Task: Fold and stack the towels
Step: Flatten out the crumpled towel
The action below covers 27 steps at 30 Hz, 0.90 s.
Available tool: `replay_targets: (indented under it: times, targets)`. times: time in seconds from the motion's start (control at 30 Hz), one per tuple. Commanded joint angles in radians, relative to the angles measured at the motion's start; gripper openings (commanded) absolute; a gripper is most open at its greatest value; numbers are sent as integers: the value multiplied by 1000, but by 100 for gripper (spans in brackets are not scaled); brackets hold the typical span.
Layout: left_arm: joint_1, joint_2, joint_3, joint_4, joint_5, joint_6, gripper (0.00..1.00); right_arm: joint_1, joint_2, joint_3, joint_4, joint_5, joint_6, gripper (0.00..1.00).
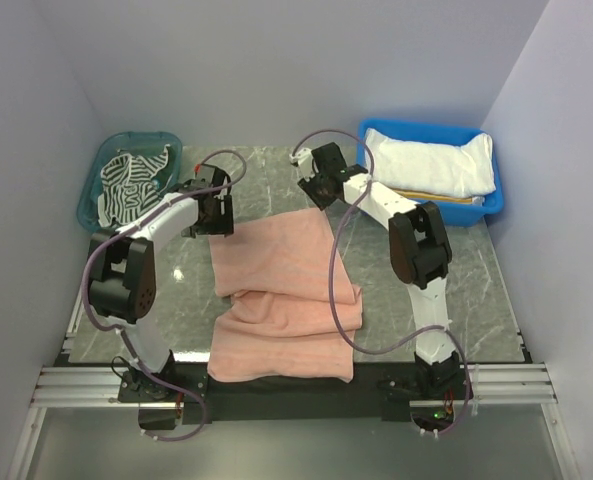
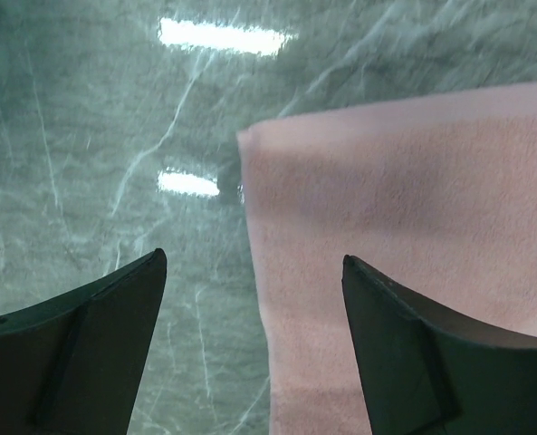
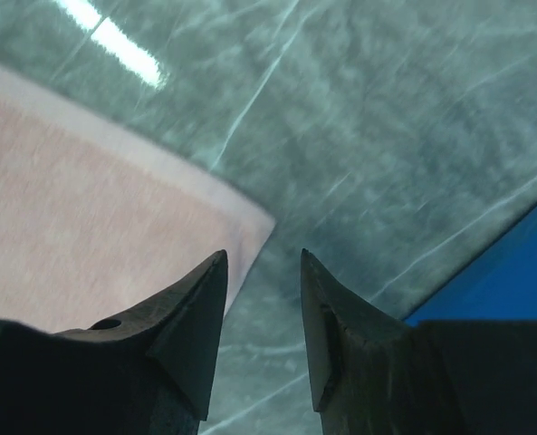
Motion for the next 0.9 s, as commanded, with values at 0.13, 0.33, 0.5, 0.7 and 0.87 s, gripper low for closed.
replay_targets:
  times: [0.13,0.33,0.5,0.7,0.87]
  targets:
    - [-3,-63,-32,8,11,8,84,-25,100,147,-89,-33,-45,45]
    - [-3,-61,-30,10,15,11,84,-25,120,161,-131,-72,-63,45]
    - [-3,-51,-27,10,28,8,84,-26,158,202,-180,-65,-74,46]
    - [-3,-47,-30,10,34,10,84,-25,241,271,-261,-58,-109,48]
    - [-3,-40,-26,8,34,10,83,-32,313,373,-376,-106,-135,49]
